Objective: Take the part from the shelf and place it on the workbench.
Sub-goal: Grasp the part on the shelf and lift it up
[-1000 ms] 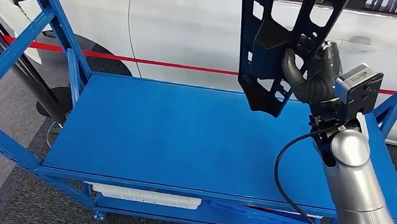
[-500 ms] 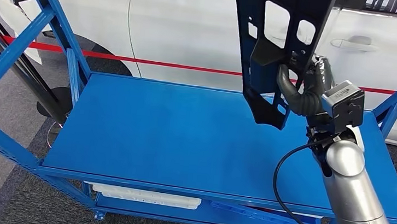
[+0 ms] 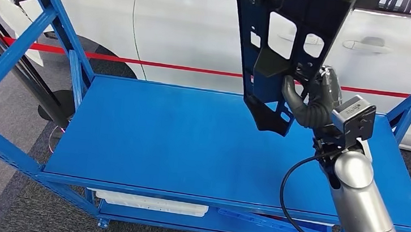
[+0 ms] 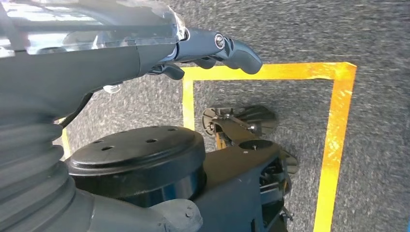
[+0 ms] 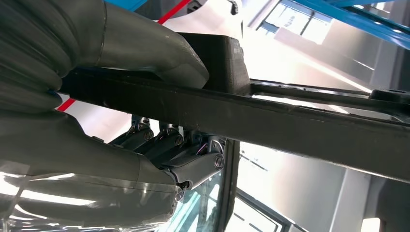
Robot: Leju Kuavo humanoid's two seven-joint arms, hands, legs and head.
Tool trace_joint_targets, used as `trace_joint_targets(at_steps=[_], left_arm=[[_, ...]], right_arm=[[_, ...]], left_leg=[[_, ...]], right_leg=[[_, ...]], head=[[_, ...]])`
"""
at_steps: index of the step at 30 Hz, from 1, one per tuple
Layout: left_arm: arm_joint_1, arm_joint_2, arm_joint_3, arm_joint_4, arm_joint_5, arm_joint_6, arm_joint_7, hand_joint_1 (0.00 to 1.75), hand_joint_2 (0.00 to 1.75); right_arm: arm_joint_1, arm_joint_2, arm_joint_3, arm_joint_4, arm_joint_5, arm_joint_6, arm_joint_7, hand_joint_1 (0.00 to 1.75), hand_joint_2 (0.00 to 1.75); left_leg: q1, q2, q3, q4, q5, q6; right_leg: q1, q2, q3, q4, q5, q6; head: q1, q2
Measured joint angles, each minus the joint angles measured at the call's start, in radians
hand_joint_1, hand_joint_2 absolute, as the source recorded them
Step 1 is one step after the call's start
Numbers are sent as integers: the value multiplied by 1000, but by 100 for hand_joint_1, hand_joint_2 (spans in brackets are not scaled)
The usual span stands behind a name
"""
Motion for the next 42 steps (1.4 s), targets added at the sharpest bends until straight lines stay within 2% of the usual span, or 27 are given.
trace_joint_targets(at_steps=[6, 17, 20, 22, 24, 26, 27, 28, 29, 30, 32, 33, 34, 37, 39, 42], left_arm=[[0, 5, 18, 0, 2, -8, 18, 0, 175], [0, 19, 20, 0, -17, -26, 52, 0, 175], [0, 22, 20, 0, -27, -17, 59, 0, 175], [-1, 23, 19, 0, -32, -13, 62, 0, 175], [-3, 23, 19, 0, -34, -12, 63, 0, 175], [-3, 23, 18, 0, -35, -11, 64, 0, 175], [-2, 23, 18, 0, -35, -11, 64, 0, 175], [-2, 23, 18, 0, -36, -12, 64, 0, 175], [-2, 23, 18, 0, -37, -12, 64, 0, 175], [-2, 23, 18, 0, -39, -12, 63, 0, 175], [-3, 23, 17, 0, -42, -12, 63, 0, 175], [-4, 23, 17, 0, -43, -11, 63, 0, 175], [-4, 23, 16, 0, -43, -11, 62, 0, 175], [-5, 24, 16, 0, -46, -9, 62, 0, 175], [-6, 25, 15, 0, -50, -6, 62, 0, 175], [-6, 25, 13, 0, -54, 1, 63, 0, 175]], right_arm=[[33, 44, -11, -32, 31, -21, -27, 175, 175], [34, 102, -11, -50, 39, -27, -36, 175, 175], [33, 115, -11, -60, 39, -28, -37, 175, 175], [32, 120, -11, -67, 39, -29, -38, 175, 175], [29, 122, -11, -73, 40, -29, -40, 175, 175], [28, 123, -11, -74, 40, -29, -41, 175, 175], [29, 124, -11, -74, 40, -29, -41, 175, 175], [30, 125, -11, -74, 40, -30, -41, 175, 175], [30, 127, -11, -74, 40, -30, -41, 175, 175], [29, 128, -11, -74, 40, -30, -41, 175, 175], [27, 130, -11, -74, 40, -30, -41, 175, 175], [26, 132, -11, -75, 40, -31, -41, 175, 175], [25, 133, -11, -75, 41, -31, -41, 175, 175], [23, 137, -11, -75, 42, -31, -42, 175, 175], [21, 141, -11, -75, 42, -31, -42, 175, 175], [20, 145, -11, -75, 42, -32, -42, 175, 175]], left_leg=[[0, 0, 0, 0, 0, 0], [-5, 0, -2, 4, 0, 2], [-8, 0, -2, 5, 4, 9], [-6, 1, 2, -7, 19, 21], [0, 2, 3, -22, 33, 31], [2, 3, -4, -22, 38, 35], [2, 3, -8, -18, 38, 36], [2, 2, -11, -14, 37, 35], [3, 2, -14, -10, 36, 34], [4, 1, -15, -5, 34, 31], [4, -2, -20, 7, 26, 22], [4, -3, -25, 12, 23, 15], [3, -3, -30, 18, 21, 9], [3, -3, -42, 29, 17, -7], [5, -1, -62, 74, -23, -21], [13, 1, -131, 249, -119, -35]], right_leg=[[0, 0, 0, 0, 0, 0], [-6, 0, 0, 0, 3, 5], [-9, 0, 0, -3, 8, 14], [-9, -1, -2, -4, 8, 23], [-10, -1, -24, 43, -29, 31], [-15, -2, -80, 167, -93, 38], [-18, -2, -109, 229, -114, 42], [-22, -2, -125, 265, -115, 45], [-25, -3, -125, 264, -98, 48], [-28, -4, -105, 224, -63, 49], [-30, -4, -44, 101, -6, 47], [-28, -4, -23, 58, 6, 43], [-25, -3, -14, 35, 4, 38], [-23, -3, -19, 21, 0, 19], [-27, -6, -24, 16, 5, 7], [-25, -13, -37, 16, 15, -4]], head=[[0, 0], [0, 0], [-1, 0], [0, 0], [2, 0], [4, 0], [5, 0], [5, 0], [5, 0], [5, 0], [5, 0], [5, 0], [5, 0], [2, 0], [0, 0], [-2, 0]])
